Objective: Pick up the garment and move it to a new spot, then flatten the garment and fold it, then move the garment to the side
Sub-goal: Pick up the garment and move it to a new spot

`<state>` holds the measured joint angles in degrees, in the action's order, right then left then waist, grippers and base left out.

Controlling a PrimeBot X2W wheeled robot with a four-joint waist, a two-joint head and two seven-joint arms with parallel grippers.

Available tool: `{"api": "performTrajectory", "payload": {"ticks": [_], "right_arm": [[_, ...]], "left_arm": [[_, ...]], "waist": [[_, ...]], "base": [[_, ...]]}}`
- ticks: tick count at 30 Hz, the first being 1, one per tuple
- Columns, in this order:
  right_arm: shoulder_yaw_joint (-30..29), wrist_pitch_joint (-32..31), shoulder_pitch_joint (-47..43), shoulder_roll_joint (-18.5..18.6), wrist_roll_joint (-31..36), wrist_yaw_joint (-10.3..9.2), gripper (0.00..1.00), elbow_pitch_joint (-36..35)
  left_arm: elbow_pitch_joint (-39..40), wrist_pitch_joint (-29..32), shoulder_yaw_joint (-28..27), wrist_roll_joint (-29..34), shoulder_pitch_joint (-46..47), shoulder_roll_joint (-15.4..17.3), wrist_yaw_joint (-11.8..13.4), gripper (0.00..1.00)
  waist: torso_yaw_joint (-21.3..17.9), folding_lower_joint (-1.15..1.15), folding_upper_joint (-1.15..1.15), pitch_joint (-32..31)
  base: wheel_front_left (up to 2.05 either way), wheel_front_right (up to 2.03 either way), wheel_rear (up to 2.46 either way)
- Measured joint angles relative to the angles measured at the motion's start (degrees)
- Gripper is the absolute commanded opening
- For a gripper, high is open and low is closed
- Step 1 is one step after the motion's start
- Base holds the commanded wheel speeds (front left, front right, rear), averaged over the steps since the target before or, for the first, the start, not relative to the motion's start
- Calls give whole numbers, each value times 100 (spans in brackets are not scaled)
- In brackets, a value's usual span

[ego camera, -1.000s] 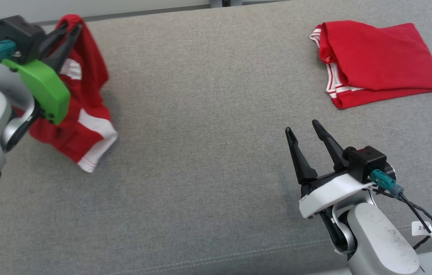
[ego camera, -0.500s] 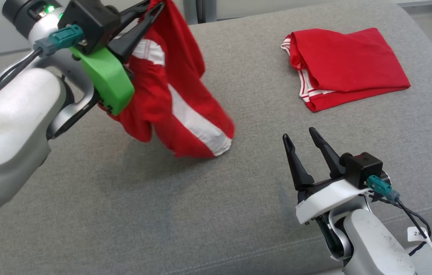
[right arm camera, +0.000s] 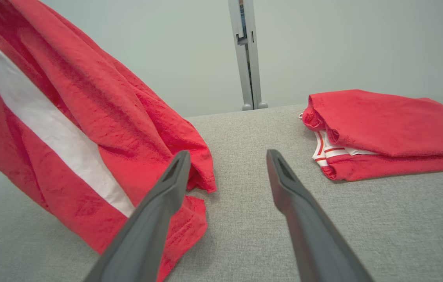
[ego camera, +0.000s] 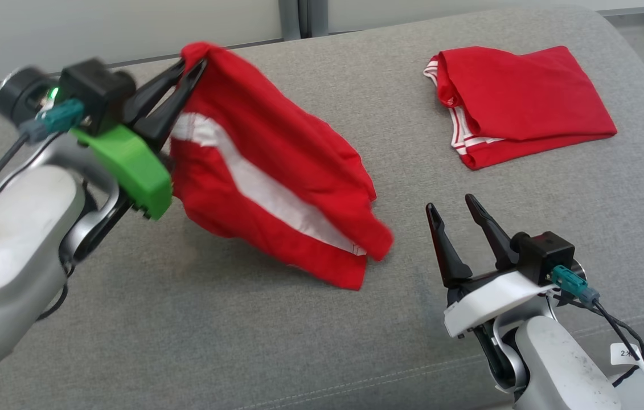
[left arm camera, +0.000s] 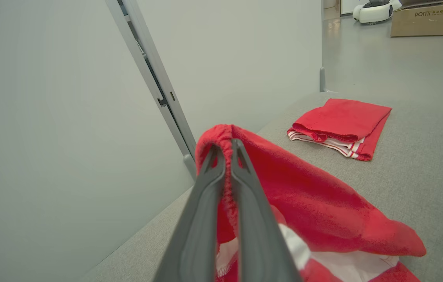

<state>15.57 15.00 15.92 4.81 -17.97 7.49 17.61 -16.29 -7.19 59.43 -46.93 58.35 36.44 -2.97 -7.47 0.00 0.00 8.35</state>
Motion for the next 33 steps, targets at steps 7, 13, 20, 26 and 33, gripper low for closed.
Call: {"api": "performTrajectory", "payload": {"ticks": [7,13,20,26,33], "right_arm": [[15,-1,7,83,18,0,100,62],[73,0,-2,159,13,1,100,92],[113,0,-17,233,-10,0,100,200],[224,0,-36,227,-29,1,100,309],[343,0,-24,268,-110,1,100,380]], "left_arm": [[-573,-452,-30,-302,-812,218,24,0],[-900,-687,-138,-550,-1526,153,98,0],[-1209,-759,-367,-650,-2135,71,121,0],[-1352,-782,-691,-584,-2439,35,116,0],[-1549,-784,-1088,-410,-2847,-219,48,0]], "waist": [[206,0,0,13],[380,0,0,-11],[577,0,0,-83],[708,0,0,-180],[713,0,0,-182]], "base": [[0,0,0],[0,0,0],[0,0,0],[0,0,0],[0,0,0]]}}
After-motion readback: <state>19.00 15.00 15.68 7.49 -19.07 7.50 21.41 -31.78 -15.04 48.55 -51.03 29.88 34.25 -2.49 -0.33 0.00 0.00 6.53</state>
